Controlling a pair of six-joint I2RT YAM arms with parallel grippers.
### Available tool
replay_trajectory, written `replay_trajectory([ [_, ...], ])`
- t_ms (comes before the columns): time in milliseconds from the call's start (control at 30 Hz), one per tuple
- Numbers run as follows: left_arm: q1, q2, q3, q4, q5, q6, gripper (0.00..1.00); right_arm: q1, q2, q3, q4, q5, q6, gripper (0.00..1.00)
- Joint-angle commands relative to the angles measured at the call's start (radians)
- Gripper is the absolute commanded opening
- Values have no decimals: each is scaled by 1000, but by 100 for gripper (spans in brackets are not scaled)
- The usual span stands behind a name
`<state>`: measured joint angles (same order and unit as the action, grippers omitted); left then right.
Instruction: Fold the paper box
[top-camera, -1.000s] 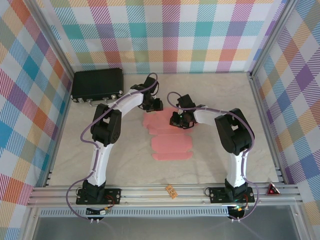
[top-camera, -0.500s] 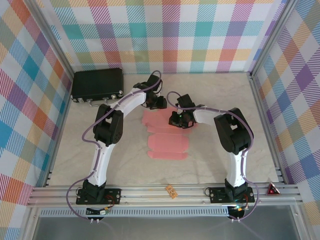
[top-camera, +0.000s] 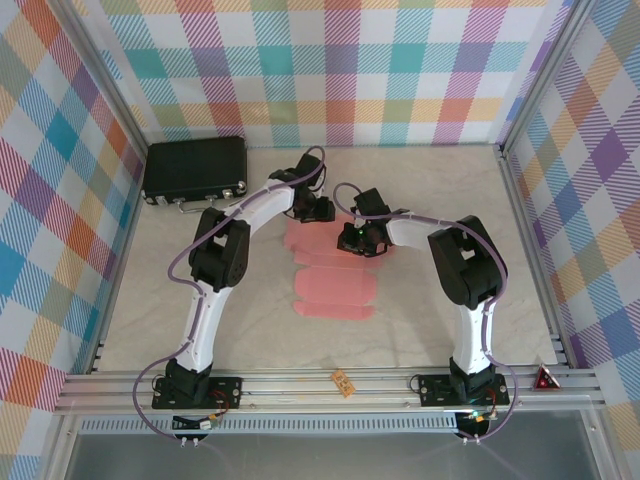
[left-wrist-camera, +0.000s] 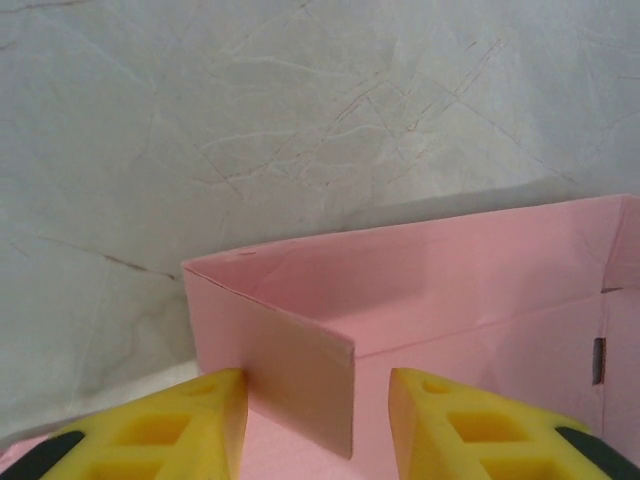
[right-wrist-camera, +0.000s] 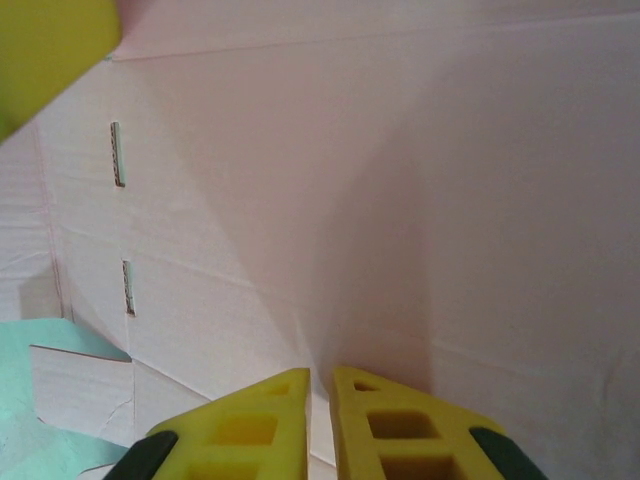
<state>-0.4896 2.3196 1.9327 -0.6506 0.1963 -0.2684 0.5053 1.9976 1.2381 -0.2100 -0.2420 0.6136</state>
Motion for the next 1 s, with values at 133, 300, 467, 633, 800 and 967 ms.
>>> replay_trajectory([
  [133, -14, -217, -112, 34, -105, 36, 48, 3, -105, 3, -104, 91, -47, 18],
  [300, -36, -306, -234, 46, -114, 0, 45, -28, -160, 29, -154, 146, -88, 20],
  [467, -81, -348, -376, 132, -15, -90, 14, -90, -166, 72, -221, 189, -134, 23],
  [633, -116, -351, -528, 286, 62, -215, 0, -172, -161, 88, -230, 186, -167, 27],
  [800, -124, -334, -577, 312, 53, -250, 0, -226, -115, 130, -247, 176, -215, 32],
  [967, -125, -307, -588, 290, 47, -258, 0, -244, -62, 179, -257, 162, -242, 38],
])
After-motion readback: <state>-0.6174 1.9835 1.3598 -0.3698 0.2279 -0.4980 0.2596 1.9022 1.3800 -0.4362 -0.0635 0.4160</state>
